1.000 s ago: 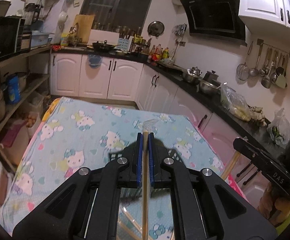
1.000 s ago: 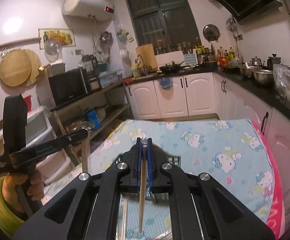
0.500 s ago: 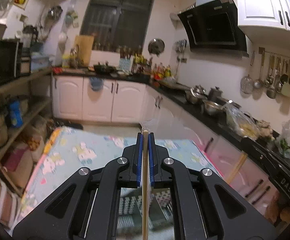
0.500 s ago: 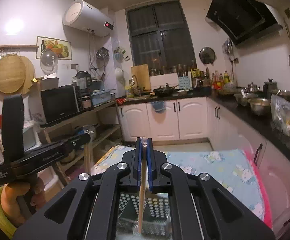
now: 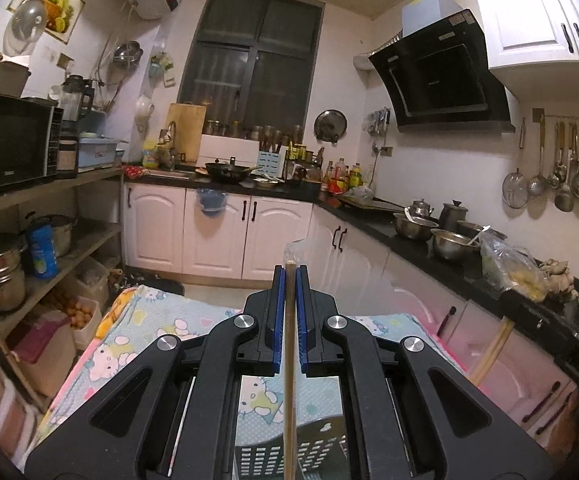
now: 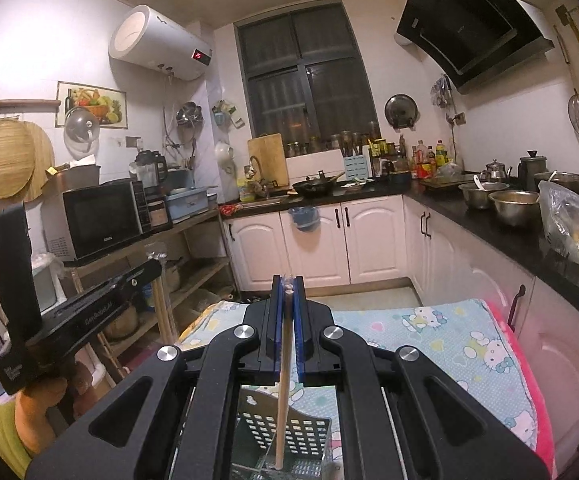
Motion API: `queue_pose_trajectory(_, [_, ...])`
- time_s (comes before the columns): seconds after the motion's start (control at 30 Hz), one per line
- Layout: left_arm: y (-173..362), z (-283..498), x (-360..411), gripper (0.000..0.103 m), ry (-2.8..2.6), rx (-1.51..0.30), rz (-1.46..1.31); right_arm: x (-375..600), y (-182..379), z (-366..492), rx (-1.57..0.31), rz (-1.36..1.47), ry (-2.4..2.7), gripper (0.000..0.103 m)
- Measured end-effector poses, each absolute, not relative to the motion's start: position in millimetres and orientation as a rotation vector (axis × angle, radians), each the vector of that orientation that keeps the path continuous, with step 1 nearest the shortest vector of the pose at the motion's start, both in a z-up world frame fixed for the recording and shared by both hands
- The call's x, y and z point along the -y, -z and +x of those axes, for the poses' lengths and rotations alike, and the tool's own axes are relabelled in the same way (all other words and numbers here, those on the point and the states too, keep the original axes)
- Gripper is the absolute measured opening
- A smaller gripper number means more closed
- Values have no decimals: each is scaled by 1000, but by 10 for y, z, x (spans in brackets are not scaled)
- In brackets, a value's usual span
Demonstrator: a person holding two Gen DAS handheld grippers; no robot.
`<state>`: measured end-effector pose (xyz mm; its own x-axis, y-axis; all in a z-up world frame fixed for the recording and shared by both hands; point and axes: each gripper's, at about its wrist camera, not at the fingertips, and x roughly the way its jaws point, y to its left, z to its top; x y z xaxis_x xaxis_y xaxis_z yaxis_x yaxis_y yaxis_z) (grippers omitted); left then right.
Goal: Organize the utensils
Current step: 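Lift the held chopsticks with the left tool while the right tool carries its pair over the green basket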
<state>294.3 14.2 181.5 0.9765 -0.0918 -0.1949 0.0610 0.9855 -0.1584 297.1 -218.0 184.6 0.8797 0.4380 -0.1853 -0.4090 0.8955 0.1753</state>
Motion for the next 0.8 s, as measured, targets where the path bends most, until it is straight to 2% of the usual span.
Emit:
queue_pose_trajectory(0.27, [-1599, 3004, -164, 1, 75, -198, -161, 2180, -1666, 3111, -234, 147, -424, 5])
queue_pose_trajectory(0.8, [-1080, 3069, -181, 1, 93, -298, -171, 2055, -1205, 3303, -270, 123, -414, 5])
